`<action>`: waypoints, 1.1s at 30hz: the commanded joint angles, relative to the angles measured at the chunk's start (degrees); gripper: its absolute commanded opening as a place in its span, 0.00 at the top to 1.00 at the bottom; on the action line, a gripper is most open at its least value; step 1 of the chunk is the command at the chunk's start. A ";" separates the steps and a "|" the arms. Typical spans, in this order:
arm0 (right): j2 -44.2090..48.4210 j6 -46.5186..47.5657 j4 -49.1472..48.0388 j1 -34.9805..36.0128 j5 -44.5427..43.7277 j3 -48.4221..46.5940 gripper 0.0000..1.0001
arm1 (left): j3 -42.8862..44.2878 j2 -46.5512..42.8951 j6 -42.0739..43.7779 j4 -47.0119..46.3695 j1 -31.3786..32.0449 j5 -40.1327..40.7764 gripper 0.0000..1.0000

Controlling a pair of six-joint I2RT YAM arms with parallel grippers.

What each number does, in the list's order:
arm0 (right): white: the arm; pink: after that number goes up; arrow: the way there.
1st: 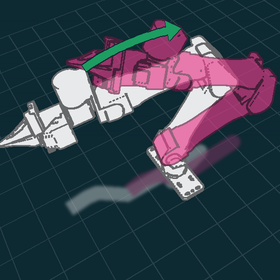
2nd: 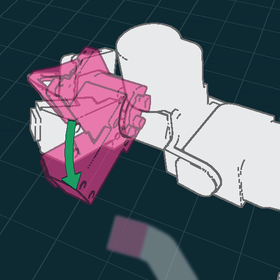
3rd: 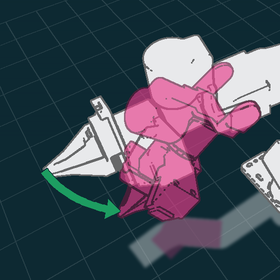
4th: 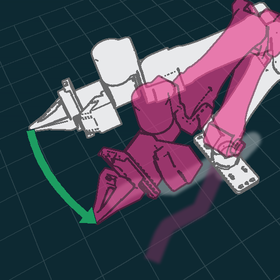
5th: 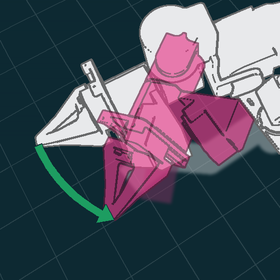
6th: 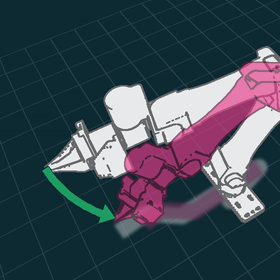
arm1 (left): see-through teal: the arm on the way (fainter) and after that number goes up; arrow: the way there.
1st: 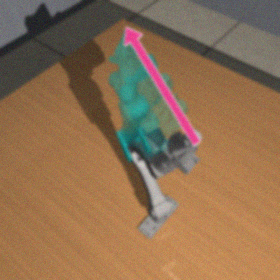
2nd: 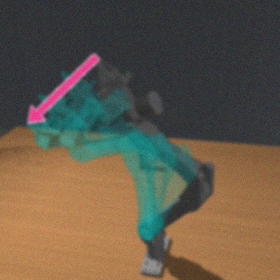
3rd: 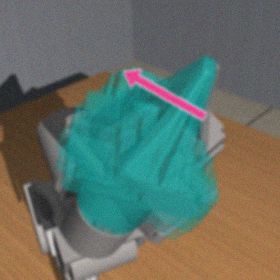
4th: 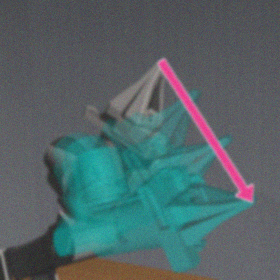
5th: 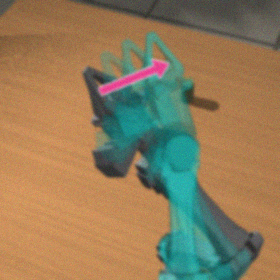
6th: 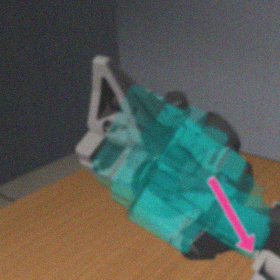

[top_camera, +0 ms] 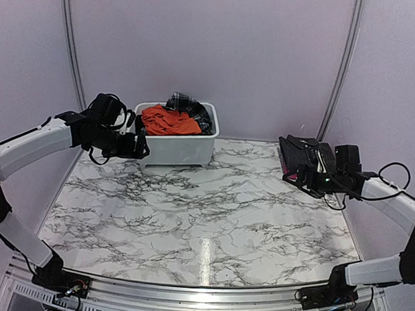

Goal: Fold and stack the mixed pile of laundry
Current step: Pick up the crumpled T-shirt from the bin.

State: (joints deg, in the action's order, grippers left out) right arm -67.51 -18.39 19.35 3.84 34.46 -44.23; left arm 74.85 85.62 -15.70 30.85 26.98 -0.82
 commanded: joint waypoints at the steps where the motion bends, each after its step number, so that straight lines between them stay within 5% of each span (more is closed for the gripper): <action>1: 1.77 0.72 -0.41 -0.45 -0.96 -2.09 0.01 | -1.56 -2.84 -2.67 -1.38 -1.07 -0.88 0.01; 15: 3.91 -0.24 -1.21 -1.79 0.00 -0.42 0.02 | -3.81 -6.13 -7.55 -4.55 -6.68 -2.44 0.01; 33: 3.18 -4.38 3.56 -3.22 -5.54 -3.37 0.01 | 37.21 31.92 -4.69 -0.38 -4.99 -2.58 0.01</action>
State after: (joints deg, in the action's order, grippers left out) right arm -63.86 -21.67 20.69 0.97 30.83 -44.34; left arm 104.60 110.39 -21.61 27.94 21.41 -3.55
